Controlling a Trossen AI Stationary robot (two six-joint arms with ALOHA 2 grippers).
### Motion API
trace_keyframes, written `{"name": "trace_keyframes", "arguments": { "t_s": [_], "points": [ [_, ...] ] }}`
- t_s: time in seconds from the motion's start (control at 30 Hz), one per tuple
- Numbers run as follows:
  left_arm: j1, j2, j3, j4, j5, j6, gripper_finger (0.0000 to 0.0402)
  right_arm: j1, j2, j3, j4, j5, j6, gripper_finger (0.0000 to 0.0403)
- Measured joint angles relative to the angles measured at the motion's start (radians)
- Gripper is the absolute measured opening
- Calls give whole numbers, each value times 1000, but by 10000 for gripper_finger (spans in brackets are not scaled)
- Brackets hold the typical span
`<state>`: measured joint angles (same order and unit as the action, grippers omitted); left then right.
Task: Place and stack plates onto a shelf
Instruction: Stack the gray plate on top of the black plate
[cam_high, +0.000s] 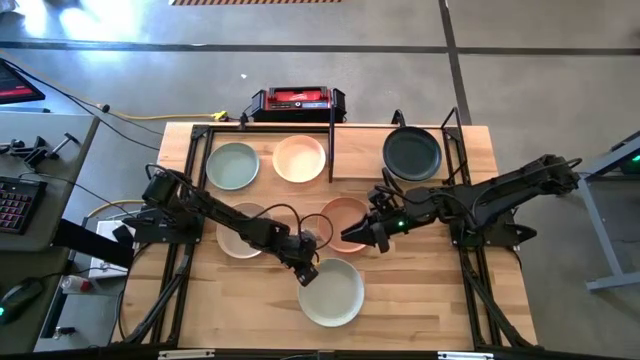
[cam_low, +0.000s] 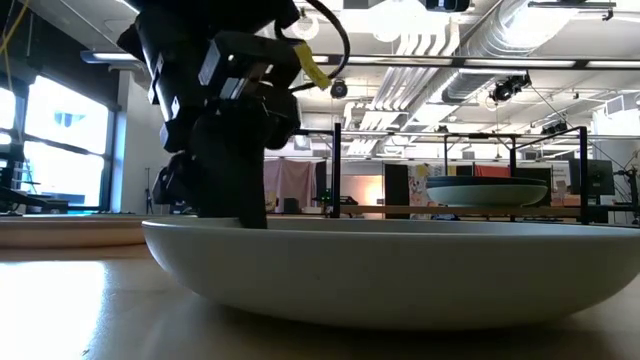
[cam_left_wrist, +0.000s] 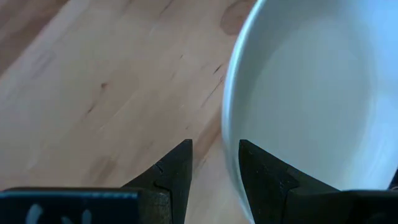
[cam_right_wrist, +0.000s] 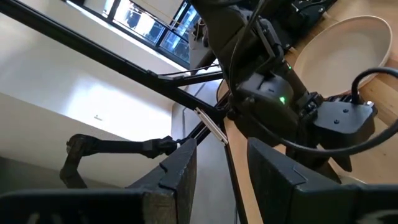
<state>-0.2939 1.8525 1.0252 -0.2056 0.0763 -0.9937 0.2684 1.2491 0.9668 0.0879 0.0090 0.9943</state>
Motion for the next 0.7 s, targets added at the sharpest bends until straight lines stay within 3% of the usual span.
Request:
{"name": "trace_keyframes", "arguments": {
  "t_s": [0.33, 0.7],
  "points": [
    [-9, 9, 0, 22, -12, -26, 110, 0, 0, 0, -2, 0, 0, 124],
    [-8, 9, 0, 26, -19, -18, 6, 0, 0, 0, -2, 1, 0, 124]
  ]
}}
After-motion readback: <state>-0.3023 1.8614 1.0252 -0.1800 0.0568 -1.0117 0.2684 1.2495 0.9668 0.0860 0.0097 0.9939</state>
